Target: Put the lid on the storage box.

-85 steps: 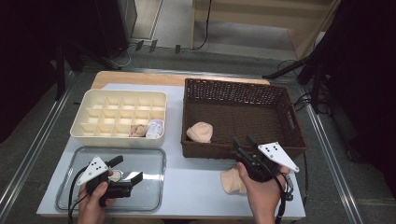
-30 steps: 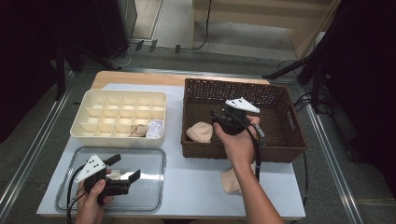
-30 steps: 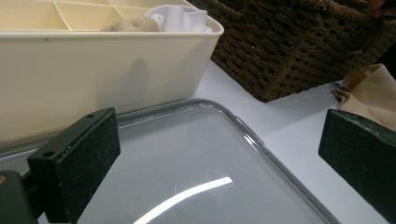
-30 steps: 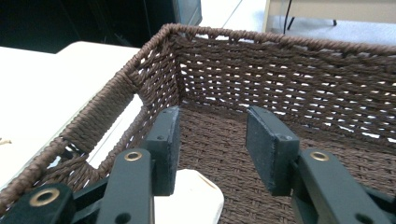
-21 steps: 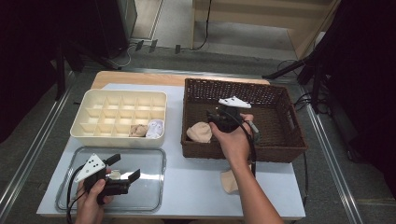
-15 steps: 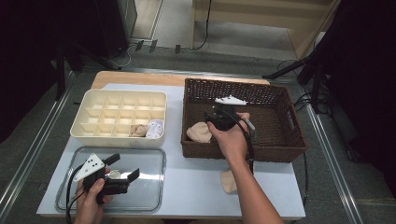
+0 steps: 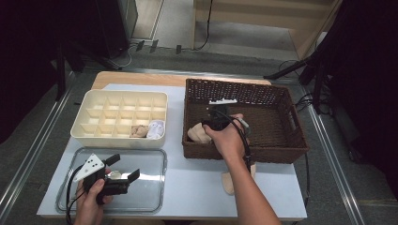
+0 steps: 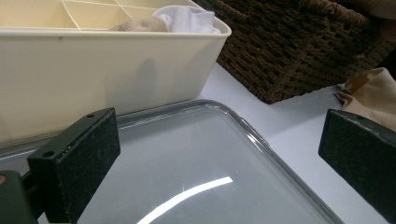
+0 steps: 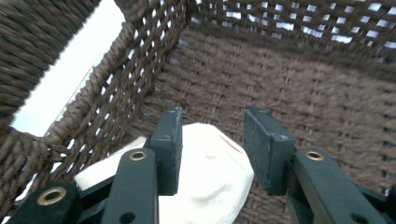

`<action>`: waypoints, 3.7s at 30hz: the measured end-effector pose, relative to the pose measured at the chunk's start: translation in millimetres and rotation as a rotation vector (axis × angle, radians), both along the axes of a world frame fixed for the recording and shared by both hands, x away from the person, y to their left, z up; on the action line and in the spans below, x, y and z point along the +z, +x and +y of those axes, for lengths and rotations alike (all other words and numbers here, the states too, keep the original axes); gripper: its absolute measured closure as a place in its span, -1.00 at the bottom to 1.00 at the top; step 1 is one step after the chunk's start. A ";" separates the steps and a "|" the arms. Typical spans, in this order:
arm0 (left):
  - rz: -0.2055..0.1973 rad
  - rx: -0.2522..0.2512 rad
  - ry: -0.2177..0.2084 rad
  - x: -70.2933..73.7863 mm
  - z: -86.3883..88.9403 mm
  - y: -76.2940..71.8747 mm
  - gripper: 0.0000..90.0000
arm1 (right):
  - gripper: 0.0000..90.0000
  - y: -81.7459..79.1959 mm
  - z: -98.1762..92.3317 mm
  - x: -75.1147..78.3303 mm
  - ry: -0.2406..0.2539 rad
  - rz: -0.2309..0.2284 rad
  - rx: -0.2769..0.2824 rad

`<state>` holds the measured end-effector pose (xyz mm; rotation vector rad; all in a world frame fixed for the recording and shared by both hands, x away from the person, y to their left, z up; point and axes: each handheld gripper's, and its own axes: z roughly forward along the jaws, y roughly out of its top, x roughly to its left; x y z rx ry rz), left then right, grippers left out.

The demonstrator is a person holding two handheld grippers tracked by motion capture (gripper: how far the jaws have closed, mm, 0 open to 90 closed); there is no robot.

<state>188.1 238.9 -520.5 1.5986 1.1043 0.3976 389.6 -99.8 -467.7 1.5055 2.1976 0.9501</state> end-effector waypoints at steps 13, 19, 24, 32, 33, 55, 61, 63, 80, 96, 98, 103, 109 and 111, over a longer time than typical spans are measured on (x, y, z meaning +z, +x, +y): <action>0.001 0.002 0.004 0.1 0.8 -1.0 -1.00 | 0.22 3.4 4.5 -12.1 -0.030 0.096 0.011; 0.001 0.003 0.004 -0.1 0.9 -1.0 -1.00 | 0.15 4.1 5.7 -14.0 -0.021 0.113 0.006; 0.000 0.004 0.004 -0.2 1.2 -0.8 -1.00 | 0.11 5.0 6.1 -16.5 -0.035 0.124 -0.001; 0.000 0.004 0.004 0.0 1.5 -0.9 -1.00 | 0.08 7.3 6.1 -23.7 -0.072 0.192 0.004; -0.001 0.004 0.005 0.0 1.6 -0.9 -1.00 | 0.11 7.9 6.0 -24.1 -0.071 0.194 0.006; -0.003 0.004 0.006 0.8 -0.3 -2.0 -1.00 | 0.94 -2.2 3.9 -3.3 -0.137 0.035 -0.038; -0.004 0.002 0.011 0.7 -1.2 -1.8 -1.00 | 0.94 -10.9 -3.3 9.6 -0.072 -0.103 -0.050; -0.004 -0.002 0.013 0.7 -2.0 -2.0 -1.00 | 0.94 -13.4 -5.4 12.2 -0.061 -0.150 -0.050; -0.005 -0.008 0.019 1.0 -5.5 -2.6 -1.00 | 0.94 -37.8 -28.0 36.5 0.041 -0.288 -0.100; -0.020 -0.014 0.028 3.7 -11.9 -5.8 -1.00 | 0.94 -72.6 -39.7 36.5 0.105 -0.394 -0.121; -0.026 -0.015 0.032 4.9 -12.8 -7.0 -1.00 | 0.94 -76.3 -40.9 35.0 0.124 -0.415 -0.125; -0.027 -0.020 0.037 5.8 -16.1 -9.6 -1.00 | 0.93 -86.0 -45.1 33.9 0.149 -0.475 -0.145; -0.035 -0.023 0.046 6.8 -19.9 -12.8 -1.00 | 0.93 -90.9 -48.7 31.8 0.179 -0.504 -0.153; -0.033 -0.023 0.048 6.3 -20.3 -12.7 -1.00 | 0.93 -93.0 -49.2 31.4 0.190 -0.522 -0.153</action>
